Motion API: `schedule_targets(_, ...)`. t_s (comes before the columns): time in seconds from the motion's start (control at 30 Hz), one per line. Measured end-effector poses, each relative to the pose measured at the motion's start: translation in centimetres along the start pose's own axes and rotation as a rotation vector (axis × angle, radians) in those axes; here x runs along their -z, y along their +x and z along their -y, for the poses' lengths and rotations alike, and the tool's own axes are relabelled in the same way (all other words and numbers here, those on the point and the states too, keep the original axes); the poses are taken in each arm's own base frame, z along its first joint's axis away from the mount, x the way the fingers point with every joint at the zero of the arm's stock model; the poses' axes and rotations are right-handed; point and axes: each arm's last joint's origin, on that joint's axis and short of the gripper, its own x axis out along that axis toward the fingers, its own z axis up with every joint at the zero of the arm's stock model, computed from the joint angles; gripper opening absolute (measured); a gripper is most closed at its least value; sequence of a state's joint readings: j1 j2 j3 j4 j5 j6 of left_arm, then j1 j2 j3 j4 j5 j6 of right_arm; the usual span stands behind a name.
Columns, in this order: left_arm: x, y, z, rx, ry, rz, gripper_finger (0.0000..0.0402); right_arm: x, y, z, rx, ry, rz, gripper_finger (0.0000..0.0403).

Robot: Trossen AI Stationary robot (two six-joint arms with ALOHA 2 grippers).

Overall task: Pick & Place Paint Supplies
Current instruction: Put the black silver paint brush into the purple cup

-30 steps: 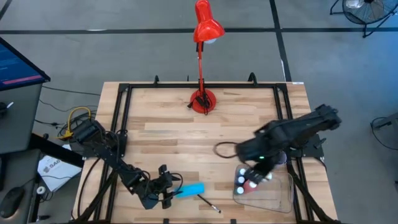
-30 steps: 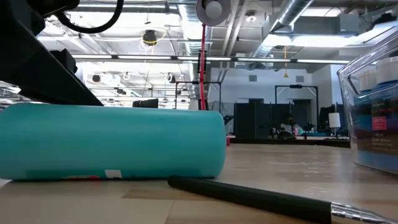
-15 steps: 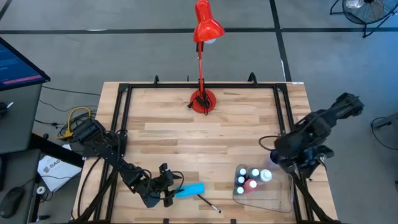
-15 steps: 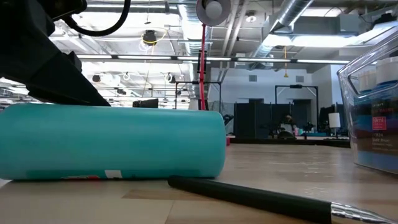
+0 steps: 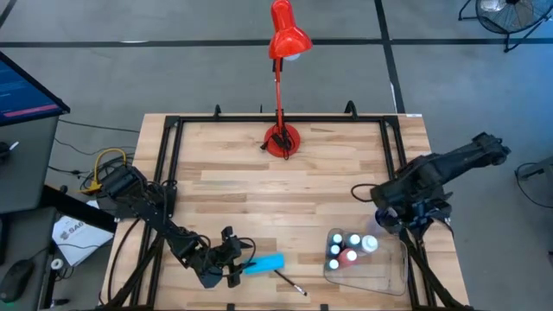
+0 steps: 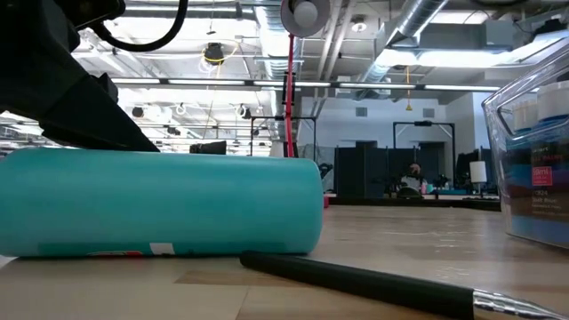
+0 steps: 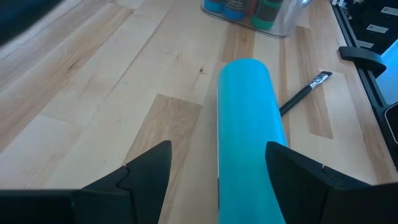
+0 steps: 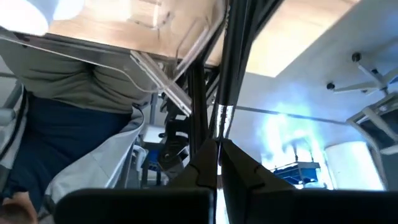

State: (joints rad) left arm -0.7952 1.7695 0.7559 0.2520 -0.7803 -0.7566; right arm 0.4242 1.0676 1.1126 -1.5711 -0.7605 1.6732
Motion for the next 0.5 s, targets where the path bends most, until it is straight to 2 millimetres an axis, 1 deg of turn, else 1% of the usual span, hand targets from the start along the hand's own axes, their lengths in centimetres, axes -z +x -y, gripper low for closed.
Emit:
schedule_targets(0.33, 0.0, 0.0, 0.0, 0.000, -0.003, 0.000, 0.0237, -3.9, 0.9, 0.1, -0.015, -0.027, -0.020, 0.0000)
schedule_targets(0.5, 0.0, 0.0, 0.0, 0.001, -0.003, 0.000, 0.0237, -5.2, 1.3, 0.3, -0.020, -0.017, -0.038, 0.0000)
